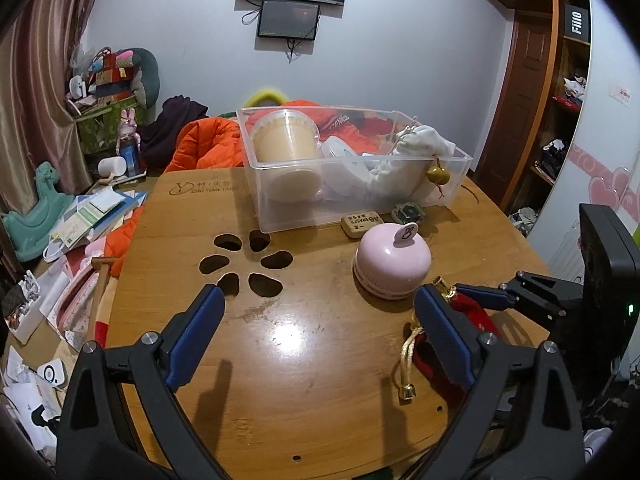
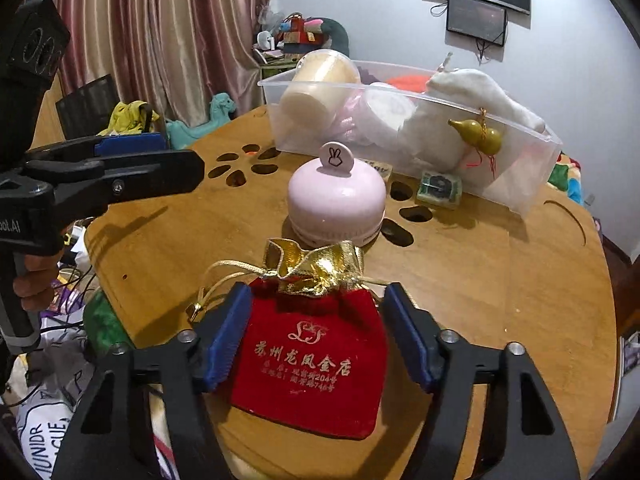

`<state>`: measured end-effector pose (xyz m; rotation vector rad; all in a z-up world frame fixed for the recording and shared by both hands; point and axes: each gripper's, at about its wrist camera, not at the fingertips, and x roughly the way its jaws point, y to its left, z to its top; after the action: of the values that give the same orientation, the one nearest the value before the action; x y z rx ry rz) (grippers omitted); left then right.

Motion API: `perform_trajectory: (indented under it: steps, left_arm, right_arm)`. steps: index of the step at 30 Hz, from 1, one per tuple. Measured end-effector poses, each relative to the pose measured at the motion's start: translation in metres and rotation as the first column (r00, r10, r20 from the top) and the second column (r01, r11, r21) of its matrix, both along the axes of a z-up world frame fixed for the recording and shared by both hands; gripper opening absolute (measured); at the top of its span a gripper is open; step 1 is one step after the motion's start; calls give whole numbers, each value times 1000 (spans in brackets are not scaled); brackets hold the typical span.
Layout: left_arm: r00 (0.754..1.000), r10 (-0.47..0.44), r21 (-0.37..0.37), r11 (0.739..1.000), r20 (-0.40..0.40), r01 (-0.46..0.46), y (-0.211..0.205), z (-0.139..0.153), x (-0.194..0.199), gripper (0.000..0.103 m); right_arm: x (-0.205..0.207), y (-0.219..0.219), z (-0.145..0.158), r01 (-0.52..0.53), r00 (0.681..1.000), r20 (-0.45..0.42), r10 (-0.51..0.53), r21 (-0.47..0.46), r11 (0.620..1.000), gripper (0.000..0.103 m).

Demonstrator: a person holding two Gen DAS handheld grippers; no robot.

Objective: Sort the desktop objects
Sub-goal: 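Move the right tool to the red velvet pouch and grasp it, then grasp the pink round lidded container with the left tool while the right lifts the red pouch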

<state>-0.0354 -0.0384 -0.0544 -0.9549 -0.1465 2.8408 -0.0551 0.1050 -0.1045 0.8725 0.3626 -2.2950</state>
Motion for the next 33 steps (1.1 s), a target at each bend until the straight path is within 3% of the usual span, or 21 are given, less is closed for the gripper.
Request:
perform_trajectory:
  steps: [2,4,7,14,22,33]
  left_arm:
    - [1000,-2,6,1000,3,2,2,-1,-2,97]
    - [1000,-3,9,1000,7,3,4,-2,-5,97]
    - [1000,-7,6,1000,16,7,8,-4,-8,97]
    - [1000,-17,-17,1000,19,17,18,-5,-11,97]
    - [999,-26,-41,999,24,27,27,-6,-19,97]
    - [995,-59,-82,994,76,65,54,-18,-50,97]
  right_arm:
    - [2,1,-1,0,1000,-25,0,10,1000,45]
    - [4,4,-2,-2,1000,-28,2,-1,1000,41]
    - [4,11,-1,-1,1000,-19,0,-14,1000,23]
    - [-1,28,-1,12,999,40,-8,-95,995,10]
    - [-4,53,4,64,996,68,-54,-153,986,8]
    - [-16,99,23,176,984,42,-171,-220,960,8]
